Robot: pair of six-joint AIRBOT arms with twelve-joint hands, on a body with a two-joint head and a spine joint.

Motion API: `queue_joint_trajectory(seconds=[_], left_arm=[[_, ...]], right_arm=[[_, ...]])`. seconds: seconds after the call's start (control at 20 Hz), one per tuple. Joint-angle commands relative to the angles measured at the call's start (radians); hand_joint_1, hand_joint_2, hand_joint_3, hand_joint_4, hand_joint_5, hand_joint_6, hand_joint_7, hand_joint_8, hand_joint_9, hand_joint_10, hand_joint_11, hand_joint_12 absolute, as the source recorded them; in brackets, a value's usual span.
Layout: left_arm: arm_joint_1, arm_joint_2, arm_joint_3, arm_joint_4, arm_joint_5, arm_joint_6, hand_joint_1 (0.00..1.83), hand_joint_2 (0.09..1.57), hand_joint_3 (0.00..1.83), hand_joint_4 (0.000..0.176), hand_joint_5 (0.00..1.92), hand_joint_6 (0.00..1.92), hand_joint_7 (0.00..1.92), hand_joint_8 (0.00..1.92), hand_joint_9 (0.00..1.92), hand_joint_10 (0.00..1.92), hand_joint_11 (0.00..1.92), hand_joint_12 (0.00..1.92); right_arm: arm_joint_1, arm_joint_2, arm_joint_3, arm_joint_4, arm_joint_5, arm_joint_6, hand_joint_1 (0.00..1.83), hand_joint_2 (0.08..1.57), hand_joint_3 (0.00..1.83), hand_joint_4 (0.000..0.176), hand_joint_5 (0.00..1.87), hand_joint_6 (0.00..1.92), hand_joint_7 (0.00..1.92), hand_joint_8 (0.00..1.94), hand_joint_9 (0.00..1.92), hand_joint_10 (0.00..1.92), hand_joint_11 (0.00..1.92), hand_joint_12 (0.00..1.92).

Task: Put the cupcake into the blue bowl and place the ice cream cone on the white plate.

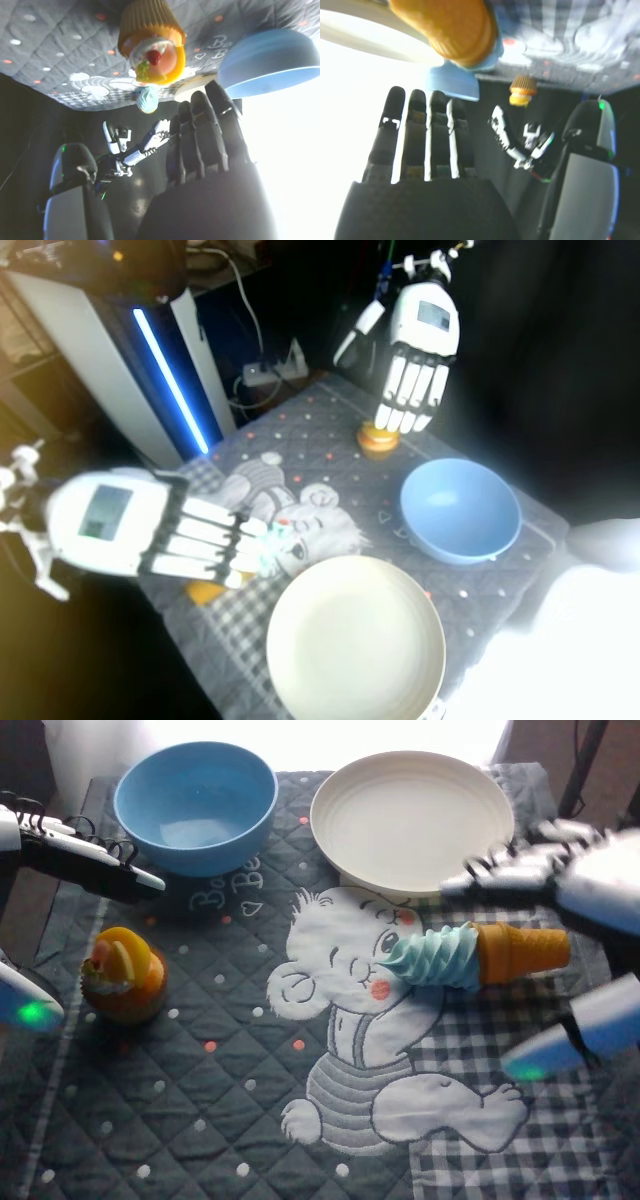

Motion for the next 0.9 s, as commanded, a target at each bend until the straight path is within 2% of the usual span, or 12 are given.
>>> queue_joint_trajectory(seconds=[0.0, 0.05, 0.15, 0.25, 0.4, 0.6, 0.85], left_arm=[[-0.005, 0.000, -0.004, -0.057, -0.022, -0.001, 0.57, 0.86, 0.00, 0.000, 0.37, 0.01, 0.45, 0.00, 0.48, 0.01, 0.18, 0.72], [-0.008, -0.001, -0.006, -0.057, -0.017, 0.000, 0.55, 0.86, 0.00, 0.000, 0.37, 0.01, 0.45, 0.00, 0.48, 0.01, 0.19, 0.72], [-0.009, -0.002, -0.008, -0.058, -0.013, 0.000, 0.57, 0.86, 0.00, 0.000, 0.37, 0.01, 0.45, 0.00, 0.48, 0.00, 0.18, 0.73], [-0.009, -0.004, -0.009, -0.057, -0.011, -0.002, 0.56, 0.86, 0.00, 0.000, 0.38, 0.00, 0.46, 0.00, 0.48, 0.00, 0.15, 0.76], [-0.012, -0.013, -0.009, -0.047, -0.013, -0.004, 0.59, 0.86, 0.00, 0.000, 0.39, 0.00, 0.47, 0.00, 0.49, 0.00, 0.16, 0.78], [-0.013, -0.024, -0.009, -0.030, -0.011, -0.010, 0.60, 0.87, 0.00, 0.000, 0.38, 0.00, 0.43, 0.01, 0.47, 0.01, 0.13, 0.88], [-0.016, -0.035, -0.008, -0.024, -0.008, -0.016, 0.58, 0.86, 0.00, 0.000, 0.40, 0.01, 0.45, 0.01, 0.50, 0.01, 0.15, 0.90]], right_arm=[[-0.019, 0.020, -0.004, 0.063, 0.175, -0.003, 0.68, 0.70, 0.01, 0.000, 0.30, 0.01, 0.34, 0.01, 0.29, 0.01, 0.01, 0.99], [-0.084, 0.035, -0.013, 0.121, 0.248, -0.006, 0.69, 0.71, 0.01, 0.000, 0.29, 0.00, 0.34, 0.00, 0.29, 0.00, 0.01, 0.99], [-0.144, 0.047, -0.015, 0.158, 0.294, -0.006, 0.70, 0.67, 0.00, 0.000, 0.32, 0.00, 0.36, 0.00, 0.31, 0.00, 0.01, 1.02], [-0.150, 0.047, -0.009, 0.157, 0.294, -0.007, 0.67, 0.66, 0.01, 0.000, 0.33, 0.00, 0.38, 0.00, 0.35, 0.00, 0.09, 1.02], [-0.150, 0.034, 0.003, 0.157, 0.294, -0.007, 0.71, 0.70, 0.00, 0.000, 0.34, 0.00, 0.38, 0.00, 0.34, 0.00, 0.02, 1.09], [-0.150, 0.034, 0.012, 0.157, 0.294, -0.007, 0.73, 0.70, 0.00, 0.000, 0.34, 0.00, 0.38, 0.00, 0.34, 0.01, 0.00, 1.06], [-0.138, 0.026, 0.032, 0.152, 0.294, -0.007, 0.74, 0.68, 0.00, 0.000, 0.39, 0.01, 0.42, 0.00, 0.36, 0.01, 0.00, 1.03]])
